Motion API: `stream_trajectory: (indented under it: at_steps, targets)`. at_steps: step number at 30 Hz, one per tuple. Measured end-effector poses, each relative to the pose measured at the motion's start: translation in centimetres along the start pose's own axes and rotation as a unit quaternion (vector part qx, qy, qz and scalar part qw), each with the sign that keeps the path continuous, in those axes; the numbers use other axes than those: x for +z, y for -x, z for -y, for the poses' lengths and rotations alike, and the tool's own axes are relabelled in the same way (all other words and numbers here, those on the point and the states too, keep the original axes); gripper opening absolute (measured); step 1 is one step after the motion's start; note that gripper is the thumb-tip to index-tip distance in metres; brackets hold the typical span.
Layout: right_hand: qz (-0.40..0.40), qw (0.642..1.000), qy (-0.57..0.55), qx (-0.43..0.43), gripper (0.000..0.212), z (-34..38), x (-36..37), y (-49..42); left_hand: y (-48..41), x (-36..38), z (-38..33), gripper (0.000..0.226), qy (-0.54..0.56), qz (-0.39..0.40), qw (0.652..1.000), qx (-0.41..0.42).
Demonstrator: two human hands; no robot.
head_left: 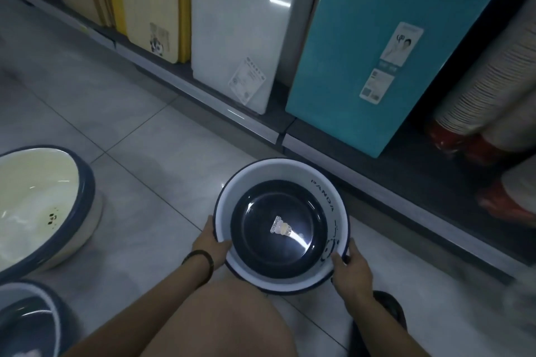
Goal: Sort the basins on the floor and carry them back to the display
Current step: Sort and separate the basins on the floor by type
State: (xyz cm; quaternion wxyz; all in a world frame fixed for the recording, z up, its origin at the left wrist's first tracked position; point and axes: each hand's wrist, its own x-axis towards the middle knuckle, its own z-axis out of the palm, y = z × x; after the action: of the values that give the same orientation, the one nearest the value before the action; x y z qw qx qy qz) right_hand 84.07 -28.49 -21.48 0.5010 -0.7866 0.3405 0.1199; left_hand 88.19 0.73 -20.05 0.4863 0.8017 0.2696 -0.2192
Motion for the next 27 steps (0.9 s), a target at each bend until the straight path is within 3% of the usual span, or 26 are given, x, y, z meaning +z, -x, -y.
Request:
stream_trajectory:
  at_steps: [6,9,12,15,18,22,27]
  targets:
    - [0.045,0.997,-0.007,0.056,0.067,-0.4,0.1,-0.7,-1.2,0.5,1.4,0.058,-0.019,0.010,1.000,-0.014]
    - [0.042,0.996,0.064,0.039,0.072,0.5,-0.2,0.0,-0.8,0.2,1.1,0.053,-0.007,0.028,0.999,-0.043]
    - [0.007,0.988,0.156,-0.009,0.070,3.6,0.1,1.0,0.4,-1.2,1.3,0.085,-0.030,0.041,0.996,-0.079]
    - [0.063,0.973,0.187,-0.120,0.045,10.6,1.2,4.1,3.5,-4.9,2.2,0.065,0.004,0.045,0.994,-0.099]
    - [0.173,0.935,0.219,-0.220,0.025,19.0,2.9,9.6,8.6,-9.8,4.7,0.032,0.080,0.008,0.991,-0.103]
    - [0.306,0.876,0.227,-0.295,0.016,27.3,6.2,19.1,14.8,-16.5,11.5,0.020,0.143,-0.044,0.980,-0.128]
    - [0.353,0.760,0.373,-0.399,0.026,29.1,14.7,31.3,22.0,-21.9,22.9,0.009,0.327,-0.105,0.904,-0.252]
